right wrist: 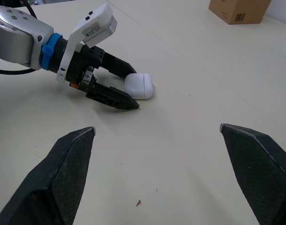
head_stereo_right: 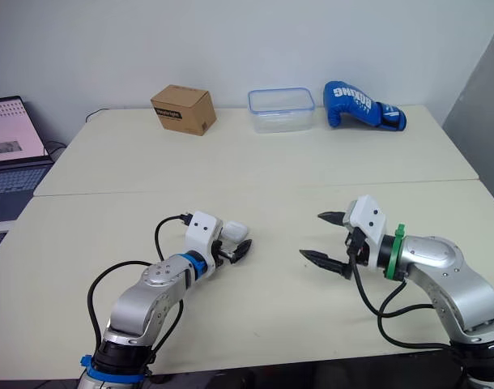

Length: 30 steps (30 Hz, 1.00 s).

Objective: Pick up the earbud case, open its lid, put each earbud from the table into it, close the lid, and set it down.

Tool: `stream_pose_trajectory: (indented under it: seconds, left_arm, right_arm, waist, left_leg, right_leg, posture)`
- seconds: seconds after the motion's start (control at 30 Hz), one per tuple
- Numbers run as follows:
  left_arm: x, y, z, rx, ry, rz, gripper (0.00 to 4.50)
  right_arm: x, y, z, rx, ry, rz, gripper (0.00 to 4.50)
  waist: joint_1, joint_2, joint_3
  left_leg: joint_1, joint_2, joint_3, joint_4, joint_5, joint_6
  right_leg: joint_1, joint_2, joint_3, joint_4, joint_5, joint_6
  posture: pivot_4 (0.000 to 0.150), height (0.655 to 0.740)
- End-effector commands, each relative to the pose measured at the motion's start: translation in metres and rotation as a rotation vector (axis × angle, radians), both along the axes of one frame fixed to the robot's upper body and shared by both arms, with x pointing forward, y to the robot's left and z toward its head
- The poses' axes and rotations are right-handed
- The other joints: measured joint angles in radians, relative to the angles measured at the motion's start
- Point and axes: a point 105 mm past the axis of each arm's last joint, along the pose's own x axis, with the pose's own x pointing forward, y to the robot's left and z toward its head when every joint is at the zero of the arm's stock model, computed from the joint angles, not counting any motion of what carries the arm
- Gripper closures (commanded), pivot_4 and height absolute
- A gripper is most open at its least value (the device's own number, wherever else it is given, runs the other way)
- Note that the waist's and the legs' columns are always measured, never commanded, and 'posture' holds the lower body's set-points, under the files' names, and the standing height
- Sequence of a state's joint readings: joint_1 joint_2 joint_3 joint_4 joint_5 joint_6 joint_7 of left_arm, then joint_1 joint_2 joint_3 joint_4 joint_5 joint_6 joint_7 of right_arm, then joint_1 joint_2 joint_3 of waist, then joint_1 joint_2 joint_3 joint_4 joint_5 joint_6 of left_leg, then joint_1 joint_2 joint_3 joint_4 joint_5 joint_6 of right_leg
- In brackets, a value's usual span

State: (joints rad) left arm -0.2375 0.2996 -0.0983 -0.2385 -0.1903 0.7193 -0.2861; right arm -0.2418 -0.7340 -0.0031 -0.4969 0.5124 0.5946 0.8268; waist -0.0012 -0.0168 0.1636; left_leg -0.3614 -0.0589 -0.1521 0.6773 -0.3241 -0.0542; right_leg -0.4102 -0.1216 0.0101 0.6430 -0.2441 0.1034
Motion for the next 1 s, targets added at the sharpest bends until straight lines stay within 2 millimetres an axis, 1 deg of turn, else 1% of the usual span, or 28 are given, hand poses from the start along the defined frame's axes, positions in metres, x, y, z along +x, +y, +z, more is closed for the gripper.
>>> stream_pose_trajectory:
  seconds: [0.03,0.13,0.23,0.27,0.57,0.7,0.8,0.83,0.93,1.0]
  left_arm:
    - [-0.001,0.0,0.004,0.003,-0.016,0.01,0.0]
    - [0.0,0.001,0.004,-0.007,-0.012,0.023,0.62]
    - [-0.001,-0.001,0.003,-0.007,-0.008,0.023,1.53]
    - [-0.001,-0.001,0.003,-0.007,-0.007,0.021,1.77]
    - [-0.001,-0.003,0.001,0.004,-0.004,0.018,1.77]
    - [-0.002,-0.003,0.001,0.035,-0.023,0.002,1.77]
    - [-0.001,0.003,0.019,0.065,-0.127,-0.044,1.77]
    - [-0.003,0.004,0.028,0.078,-0.177,-0.079,1.77]
    - [-0.008,0.007,0.043,0.122,-0.274,-0.168,1.77]
    - [-0.011,0.01,0.057,0.176,-0.374,-0.242,1.77]
  right_arm:
    - [-0.003,0.004,0.008,0.007,-0.044,0.029,0.03]
    - [-0.003,0.005,0.007,0.006,-0.039,0.035,0.0]
    - [-0.004,0.005,0.007,0.005,-0.037,0.036,0.0]
    - [-0.004,0.005,0.007,0.004,-0.037,0.036,0.0]
    - [-0.005,0.004,0.005,-0.004,-0.03,0.036,0.0]
    - [-0.005,0.004,0.005,-0.008,-0.031,0.036,0.0]
    - [-0.003,0.003,0.012,-0.008,-0.038,0.041,0.0]
    - [-0.001,0.002,0.015,-0.009,-0.042,0.041,0.0]
    - [0.004,0.0,0.023,-0.006,-0.047,0.039,0.0]
    - [0.007,0.0,0.026,-0.003,0.002,0.034,0.0]
  waist:
    - [0.0,0.0,0.0]
    - [0.0,0.0,0.0]
    - [0.0,0.0,0.0]
    - [0.0,0.0,0.0]
    - [0.0,0.0,0.0]
    - [0.0,0.0,0.0]
    - [0.0,0.0,0.0]
    - [0.0,0.0,0.0]
    - [-0.001,0.0,0.0]
    - [-0.001,0.0,0.0]
  left_leg:
    - [0.0,0.0,0.0,0.0,0.0,0.0]
    - [0.0,0.0,0.0,0.0,0.0,0.0]
    - [0.0,0.0,0.0,0.0,0.0,0.0]
    - [0.0,0.0,0.0,0.0,0.0,0.0]
    - [0.0,0.0,0.0,0.0,0.0,0.0]
    - [0.0,0.0,0.0,0.0,0.0,0.0]
    - [0.0,0.0,0.0,0.0,0.0,0.0]
    - [0.0,0.0,0.0,0.0,0.0,0.0]
    - [0.0,0.0,0.0,0.0,0.0,0.0]
    - [-0.001,0.0,0.0,0.0,0.0,0.0]
  right_leg:
    - [0.0,0.0,0.0,0.0,0.0,0.0]
    - [0.0,0.0,0.0,0.0,0.0,0.0]
    - [0.0,0.0,0.0,0.0,0.0,0.0]
    - [0.0,0.0,0.0,0.0,0.0,0.0]
    - [0.0,0.0,0.0,0.0,0.0,0.0]
    - [0.0,0.0,0.0,0.0,0.0,0.0]
    - [0.0,0.0,0.0,0.0,0.0,0.0]
    - [0.0,0.0,0.0,0.0,0.0,0.0]
    - [-0.001,0.0,0.001,0.0,0.0,0.0]
    - [-0.001,0.0,0.0,0.0,0.0,0.0]
  posture:
    - [0.15,0.7307]
    - [0.15,0.7307]
    - [0.15,0.7307]
    - [0.15,0.7307]
    - [0.15,0.7307]
    - [0.15,0.7307]
    - [0.15,0.7307]
    - [0.15,0.7307]
    - [0.15,0.7307]
    - [0.15,0.7307]
